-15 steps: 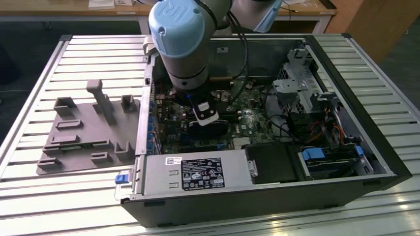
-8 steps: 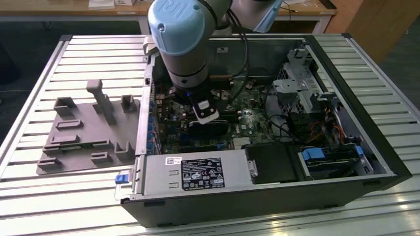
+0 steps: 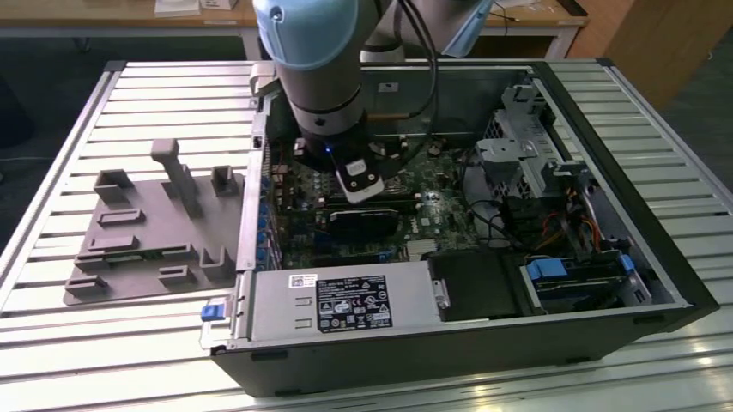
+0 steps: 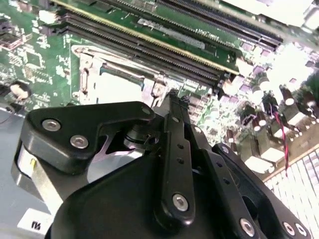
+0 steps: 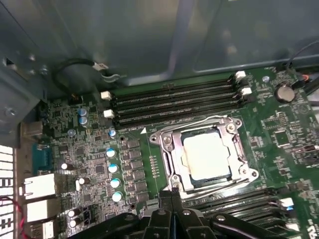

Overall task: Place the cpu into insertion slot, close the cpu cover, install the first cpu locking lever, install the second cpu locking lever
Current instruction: 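Install the second cpu locking lever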

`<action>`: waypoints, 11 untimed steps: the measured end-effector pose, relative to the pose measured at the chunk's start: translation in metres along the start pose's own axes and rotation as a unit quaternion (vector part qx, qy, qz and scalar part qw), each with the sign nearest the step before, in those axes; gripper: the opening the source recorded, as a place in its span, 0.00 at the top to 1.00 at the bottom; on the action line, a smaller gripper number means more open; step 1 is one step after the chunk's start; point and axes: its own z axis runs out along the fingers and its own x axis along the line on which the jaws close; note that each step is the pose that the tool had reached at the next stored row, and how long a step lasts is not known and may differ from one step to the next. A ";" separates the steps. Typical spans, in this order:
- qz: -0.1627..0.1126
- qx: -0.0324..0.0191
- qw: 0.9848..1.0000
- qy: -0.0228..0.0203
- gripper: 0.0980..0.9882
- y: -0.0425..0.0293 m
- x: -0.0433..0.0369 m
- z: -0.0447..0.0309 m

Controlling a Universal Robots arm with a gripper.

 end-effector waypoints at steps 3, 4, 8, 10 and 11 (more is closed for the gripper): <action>-0.001 0.006 1.000 -0.001 0.99 0.0012 -0.0007 -0.0030; -0.001 0.011 1.000 -0.002 0.99 0.0014 -0.0013 -0.0034; -0.003 0.028 1.000 -0.005 0.99 0.0047 -0.0160 -0.0018; -0.003 0.028 1.000 -0.005 0.99 0.0062 -0.0230 -0.0008; -0.003 0.029 1.000 -0.005 0.99 0.0071 -0.0264 -0.0003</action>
